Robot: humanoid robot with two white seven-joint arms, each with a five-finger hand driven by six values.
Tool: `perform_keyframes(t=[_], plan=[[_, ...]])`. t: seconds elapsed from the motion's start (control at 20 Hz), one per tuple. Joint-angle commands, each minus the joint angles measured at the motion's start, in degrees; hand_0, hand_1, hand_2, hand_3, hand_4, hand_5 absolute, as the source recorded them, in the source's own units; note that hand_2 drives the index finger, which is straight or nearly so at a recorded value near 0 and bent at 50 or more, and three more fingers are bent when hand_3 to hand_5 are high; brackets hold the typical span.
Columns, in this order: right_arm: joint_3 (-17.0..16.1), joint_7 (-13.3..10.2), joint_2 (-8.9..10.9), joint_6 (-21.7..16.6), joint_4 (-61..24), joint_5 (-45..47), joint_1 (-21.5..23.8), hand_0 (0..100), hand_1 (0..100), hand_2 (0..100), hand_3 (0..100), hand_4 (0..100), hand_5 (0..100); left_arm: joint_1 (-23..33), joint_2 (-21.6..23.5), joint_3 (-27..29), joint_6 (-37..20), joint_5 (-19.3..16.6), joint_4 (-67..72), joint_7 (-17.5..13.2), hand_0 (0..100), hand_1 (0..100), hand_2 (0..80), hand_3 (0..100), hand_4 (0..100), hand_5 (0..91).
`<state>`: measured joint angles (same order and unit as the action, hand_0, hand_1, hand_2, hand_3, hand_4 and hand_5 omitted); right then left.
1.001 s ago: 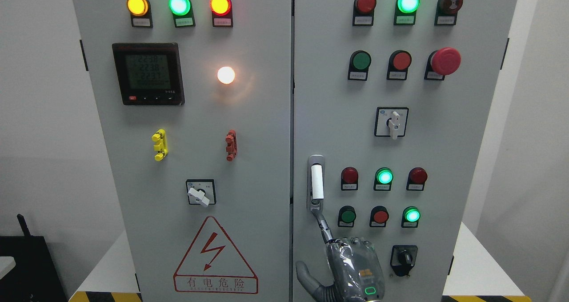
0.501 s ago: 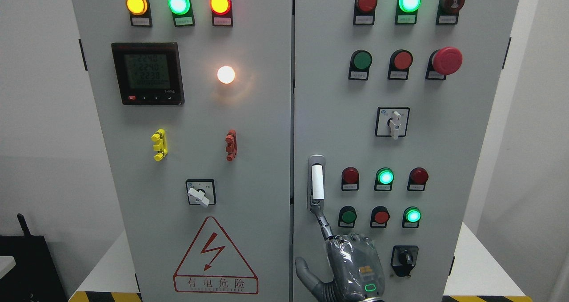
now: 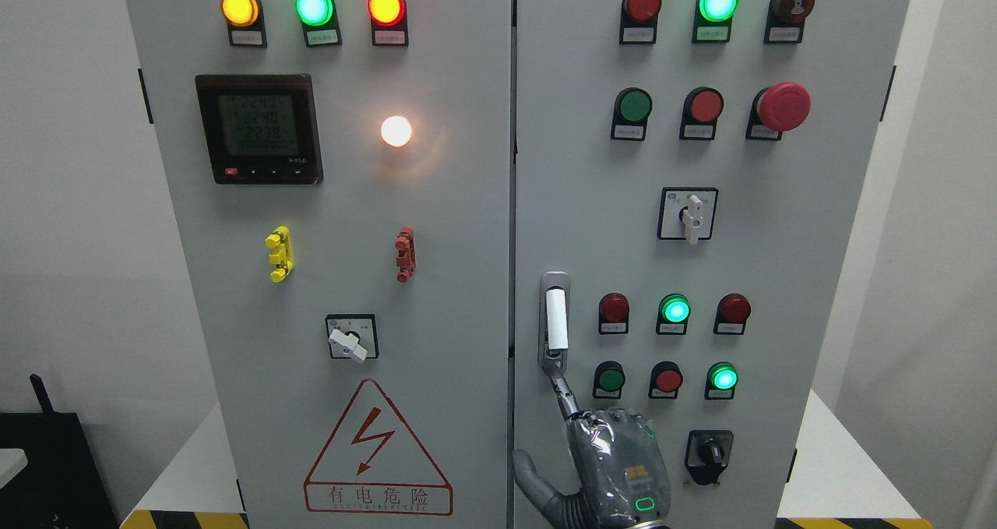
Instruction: Release door handle
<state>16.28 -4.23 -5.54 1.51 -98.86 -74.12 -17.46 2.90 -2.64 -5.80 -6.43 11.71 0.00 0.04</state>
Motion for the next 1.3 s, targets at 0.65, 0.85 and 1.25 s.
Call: perform_keyframes(t=[0.65,0.85,1.25], plan=[[1.9,-1.4,1.06,-1.6,-6.3,0.2,6.4,37,39,0,100,99,99,0.0,0.0,0.0,0.0,0.0,-1.8,0.0,12,39,0.0,0,0,0.0],[1.3,-3.8,1.85,-4.2,-9.1,0.3,8.9,39,40,0,100,100,98,0.0,0.0,0.0,0.0,0.0,-1.8,0.0,12,39,0.0,0,0,0.0],[0.7,-5.8,1.94,-6.7,-10.0,4.5,9.5,48,20,43,100,88,92,0.0,0.0,0.0,0.0,0.1,-1.8,0.0,12,39,0.0,0,0,0.0]])
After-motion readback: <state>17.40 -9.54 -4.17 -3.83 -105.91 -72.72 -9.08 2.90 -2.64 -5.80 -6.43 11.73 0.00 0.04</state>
